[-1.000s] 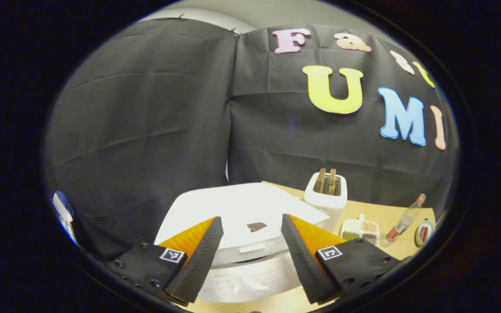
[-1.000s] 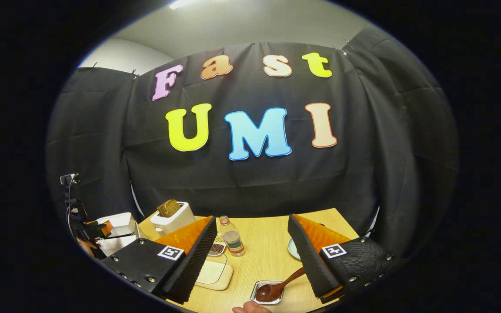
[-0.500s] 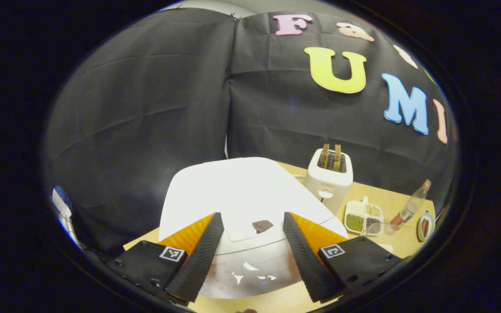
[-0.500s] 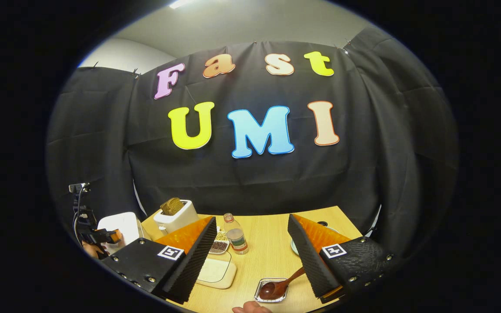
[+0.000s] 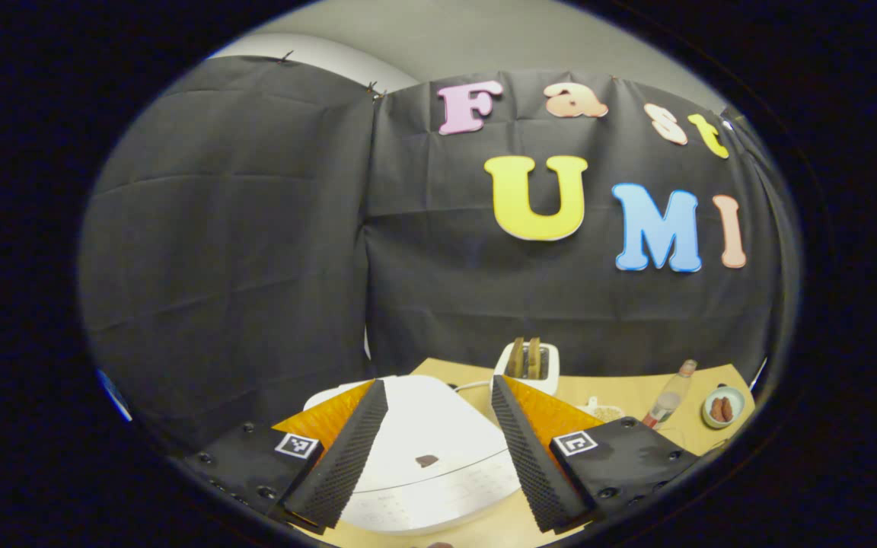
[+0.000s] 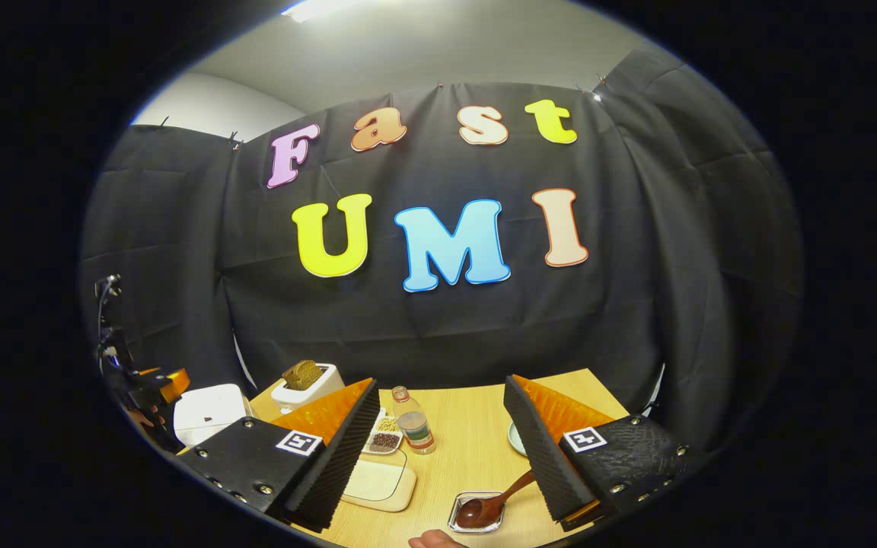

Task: Close the left gripper, press the button to open the rice cooker; take a wooden spoon from the chopstick holder with the right hand, scoop a spoonful of rice and pour it into the rice cooker, then put the wooden spoon back into the chopstick holder.

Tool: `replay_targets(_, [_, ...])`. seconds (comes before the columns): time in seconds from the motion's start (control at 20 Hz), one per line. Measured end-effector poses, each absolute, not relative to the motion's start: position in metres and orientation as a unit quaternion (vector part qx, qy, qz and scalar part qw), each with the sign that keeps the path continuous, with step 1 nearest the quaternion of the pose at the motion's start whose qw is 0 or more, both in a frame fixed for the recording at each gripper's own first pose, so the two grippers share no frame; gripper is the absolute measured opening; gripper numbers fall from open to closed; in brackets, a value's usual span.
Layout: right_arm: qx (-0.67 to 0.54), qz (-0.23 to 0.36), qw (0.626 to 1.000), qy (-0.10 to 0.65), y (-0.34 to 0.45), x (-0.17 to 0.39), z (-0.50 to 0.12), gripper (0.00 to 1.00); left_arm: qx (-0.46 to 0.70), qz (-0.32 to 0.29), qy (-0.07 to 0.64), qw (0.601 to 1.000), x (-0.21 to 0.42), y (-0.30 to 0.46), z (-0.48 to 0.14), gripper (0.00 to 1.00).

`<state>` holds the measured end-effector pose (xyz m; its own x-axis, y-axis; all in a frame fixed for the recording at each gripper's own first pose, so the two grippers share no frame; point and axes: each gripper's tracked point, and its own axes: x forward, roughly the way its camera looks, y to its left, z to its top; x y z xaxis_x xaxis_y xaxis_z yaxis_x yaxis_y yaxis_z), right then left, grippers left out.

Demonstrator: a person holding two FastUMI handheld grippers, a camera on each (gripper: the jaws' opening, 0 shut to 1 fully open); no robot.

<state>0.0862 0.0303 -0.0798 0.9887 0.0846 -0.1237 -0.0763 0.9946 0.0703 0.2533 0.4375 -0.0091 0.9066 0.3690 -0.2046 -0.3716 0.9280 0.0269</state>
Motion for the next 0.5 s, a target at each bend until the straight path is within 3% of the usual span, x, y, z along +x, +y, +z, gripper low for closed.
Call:
replay_targets(0.25, [0.037,0.009,0.999,0.032,0.004,0.081,-0.043,0.99,0.009,0.143,0.036,0.989,0.243,0.390,0.071,0.96])
replay_targets(0.5, [0.032,-0.017,0.999,0.003,-0.020,0.073,-0.006,0.99,-0.013,0.088,0.024,0.996,0.249,0.325,0.109,0.94])
